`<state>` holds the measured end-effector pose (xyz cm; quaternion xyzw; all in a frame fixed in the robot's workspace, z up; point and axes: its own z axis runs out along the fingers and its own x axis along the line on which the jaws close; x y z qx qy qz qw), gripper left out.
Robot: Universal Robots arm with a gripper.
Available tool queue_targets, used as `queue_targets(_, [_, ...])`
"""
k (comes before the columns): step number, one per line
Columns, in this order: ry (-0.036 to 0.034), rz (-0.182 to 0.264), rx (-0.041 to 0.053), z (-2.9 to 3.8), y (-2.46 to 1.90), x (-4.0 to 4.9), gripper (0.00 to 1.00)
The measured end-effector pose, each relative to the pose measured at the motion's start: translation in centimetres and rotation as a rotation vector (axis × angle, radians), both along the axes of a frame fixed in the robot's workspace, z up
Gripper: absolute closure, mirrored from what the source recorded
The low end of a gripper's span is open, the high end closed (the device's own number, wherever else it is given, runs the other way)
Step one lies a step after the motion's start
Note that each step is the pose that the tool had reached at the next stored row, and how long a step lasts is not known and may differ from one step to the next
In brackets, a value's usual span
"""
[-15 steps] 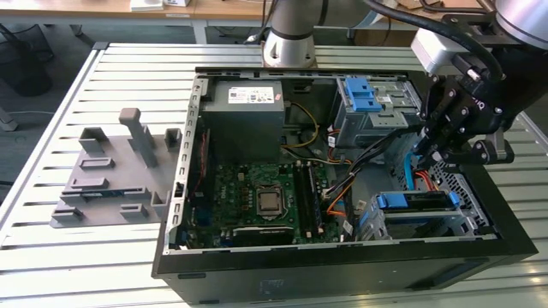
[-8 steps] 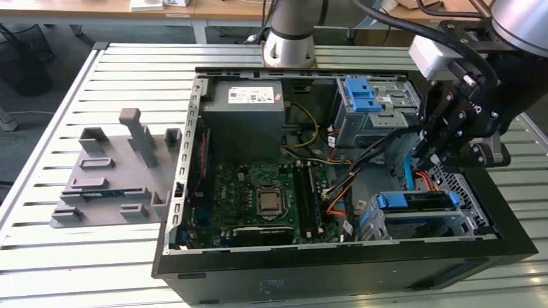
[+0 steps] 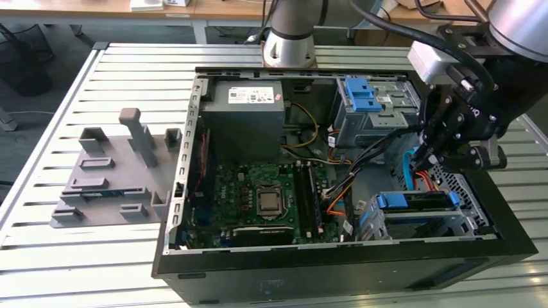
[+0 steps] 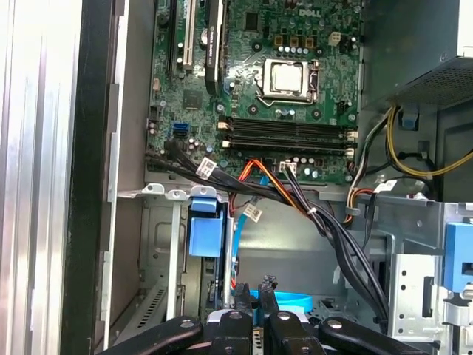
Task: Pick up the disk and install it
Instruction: 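Insert the second disk wire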
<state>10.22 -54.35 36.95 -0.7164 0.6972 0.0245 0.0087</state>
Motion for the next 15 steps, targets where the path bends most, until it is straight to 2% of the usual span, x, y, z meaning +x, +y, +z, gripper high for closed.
queue_targets(3, [0.0, 0.0, 0.0012, -0.18, -0.14, 0.03, 0.84])
queue_targets(6, [0.0, -0.002, 0.0024, -0.42, -0.55, 0.04, 0.84])
queue_targets(7, [-0.0001, -0.002, 0.0054, -0.48, -0.68, 0.04, 0.84])
queue_targets(10, [-0.0001, -0.004, 0.0278, -0.61, -0.88, 0.04, 0.84])
queue_targets(15, [0.0, -0.004, 0.0289, -0.67, -0.89, 0.04, 0.84])
